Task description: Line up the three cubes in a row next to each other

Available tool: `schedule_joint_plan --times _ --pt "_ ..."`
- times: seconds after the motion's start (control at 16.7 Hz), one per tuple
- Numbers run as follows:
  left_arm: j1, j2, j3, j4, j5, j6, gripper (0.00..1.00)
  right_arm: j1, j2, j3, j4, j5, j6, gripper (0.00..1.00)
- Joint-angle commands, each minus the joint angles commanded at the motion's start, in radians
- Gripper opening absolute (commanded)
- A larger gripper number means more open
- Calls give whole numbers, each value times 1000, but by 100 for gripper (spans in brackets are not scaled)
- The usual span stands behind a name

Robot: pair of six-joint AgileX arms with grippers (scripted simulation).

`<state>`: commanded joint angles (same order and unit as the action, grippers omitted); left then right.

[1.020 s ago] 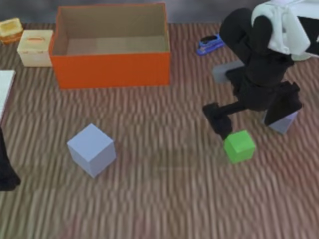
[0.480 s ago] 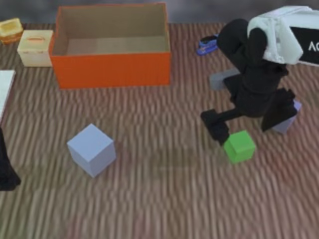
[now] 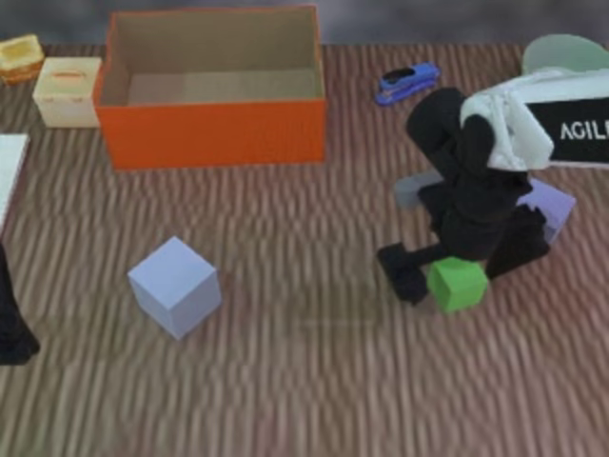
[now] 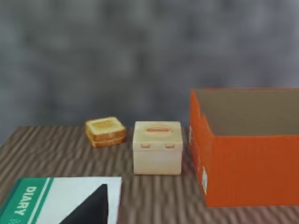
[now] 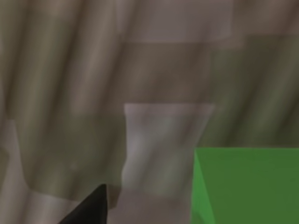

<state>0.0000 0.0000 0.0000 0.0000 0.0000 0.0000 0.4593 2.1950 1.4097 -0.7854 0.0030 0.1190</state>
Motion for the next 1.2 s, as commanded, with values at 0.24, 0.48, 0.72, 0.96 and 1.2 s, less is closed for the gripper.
schedule_joint_plan --times 0.24,0.48,0.72,0.96,1.2 --pt "0 0 0 0 0 0 100 0 0 0 0 0 0 92" --pt "0 0 0 0 0 0 100 0 0 0 0 0 0 62" --pt "0 0 0 0 0 0 100 0 0 0 0 0 0 32" --pt "0 0 0 0 0 0 100 0 0 0 0 0 0 2" --pt "0 0 0 0 0 0 100 0 0 0 0 0 0 0"
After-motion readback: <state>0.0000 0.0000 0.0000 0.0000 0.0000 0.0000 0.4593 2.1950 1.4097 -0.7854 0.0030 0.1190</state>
